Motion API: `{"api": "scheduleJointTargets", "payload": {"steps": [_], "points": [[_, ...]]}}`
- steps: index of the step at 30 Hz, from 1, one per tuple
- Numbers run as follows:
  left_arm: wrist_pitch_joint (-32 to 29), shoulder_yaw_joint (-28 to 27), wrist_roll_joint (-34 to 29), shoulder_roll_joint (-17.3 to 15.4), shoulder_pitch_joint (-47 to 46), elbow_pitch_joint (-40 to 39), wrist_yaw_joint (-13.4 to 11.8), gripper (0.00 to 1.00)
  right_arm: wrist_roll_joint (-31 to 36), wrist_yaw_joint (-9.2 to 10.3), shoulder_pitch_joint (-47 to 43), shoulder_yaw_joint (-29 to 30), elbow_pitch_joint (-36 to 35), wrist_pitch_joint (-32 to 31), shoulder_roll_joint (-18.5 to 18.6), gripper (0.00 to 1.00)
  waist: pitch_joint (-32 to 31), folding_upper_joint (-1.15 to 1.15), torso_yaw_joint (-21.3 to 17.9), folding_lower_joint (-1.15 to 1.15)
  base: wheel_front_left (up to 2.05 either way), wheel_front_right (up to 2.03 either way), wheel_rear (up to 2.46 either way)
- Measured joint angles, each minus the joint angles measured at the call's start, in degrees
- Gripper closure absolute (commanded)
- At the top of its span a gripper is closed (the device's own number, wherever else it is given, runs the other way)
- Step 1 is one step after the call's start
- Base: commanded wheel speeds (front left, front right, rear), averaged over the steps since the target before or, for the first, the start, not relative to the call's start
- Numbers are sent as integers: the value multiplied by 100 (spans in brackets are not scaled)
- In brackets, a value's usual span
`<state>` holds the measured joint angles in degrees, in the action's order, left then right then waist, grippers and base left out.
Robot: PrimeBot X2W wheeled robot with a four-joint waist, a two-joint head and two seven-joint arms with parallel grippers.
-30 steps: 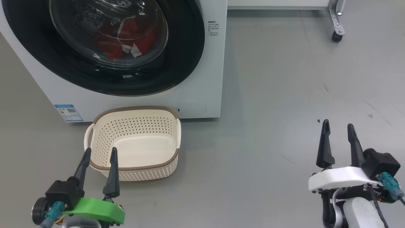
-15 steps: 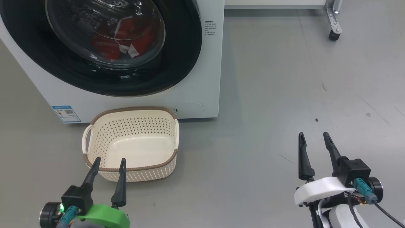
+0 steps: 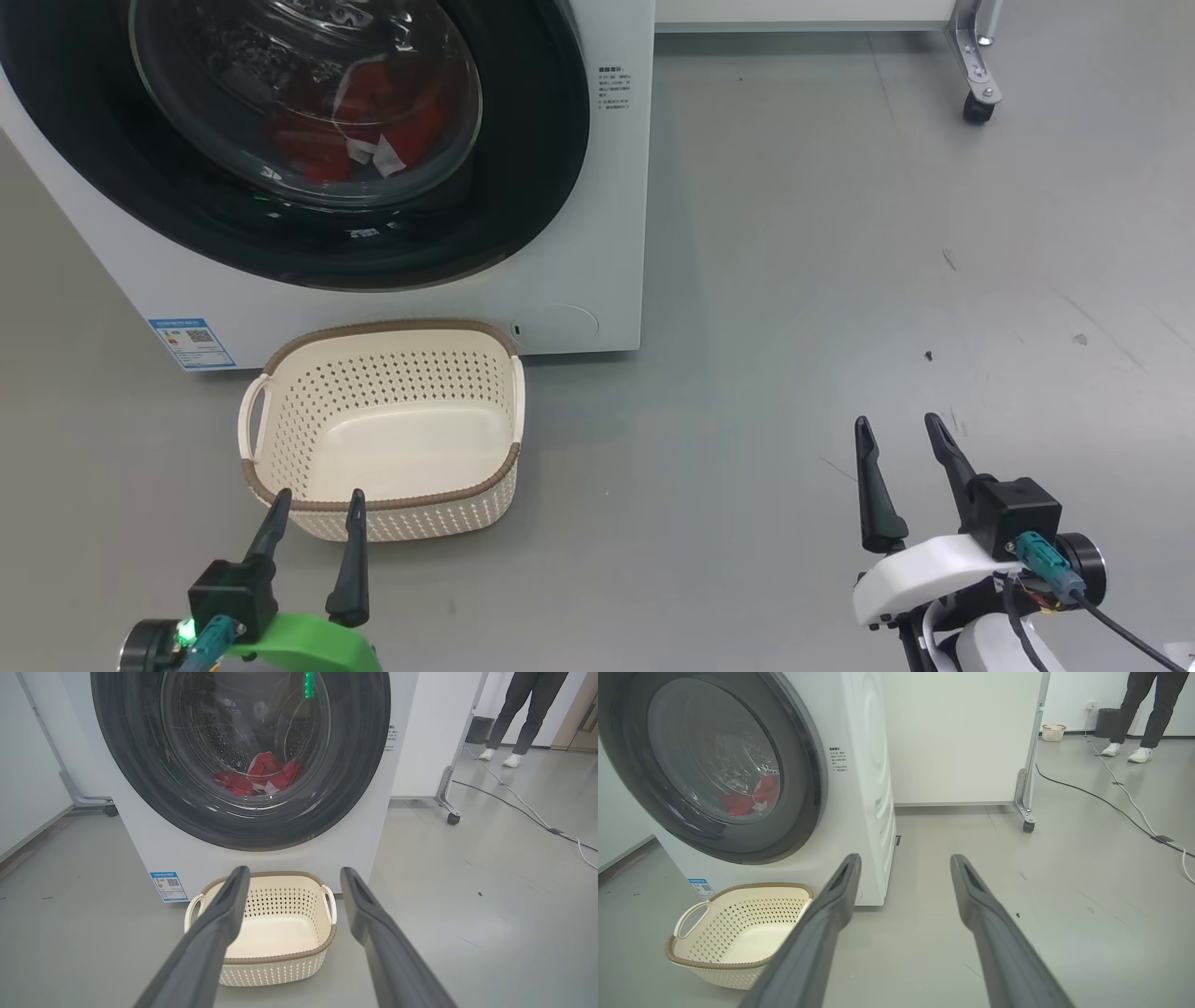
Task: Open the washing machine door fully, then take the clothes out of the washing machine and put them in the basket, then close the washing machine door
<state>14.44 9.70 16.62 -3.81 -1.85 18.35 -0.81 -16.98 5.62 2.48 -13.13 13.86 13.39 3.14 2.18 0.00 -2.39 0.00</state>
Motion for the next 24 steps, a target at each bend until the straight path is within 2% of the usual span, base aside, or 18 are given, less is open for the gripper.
{"api": "scheduleJointTargets", "payload": {"steps": [24], "points": [[0,-35,2,76,-112,165,-16,0,-3,-1,127,-25,249,0,-2,0,-25,0,18,0,0,0,0]]}}
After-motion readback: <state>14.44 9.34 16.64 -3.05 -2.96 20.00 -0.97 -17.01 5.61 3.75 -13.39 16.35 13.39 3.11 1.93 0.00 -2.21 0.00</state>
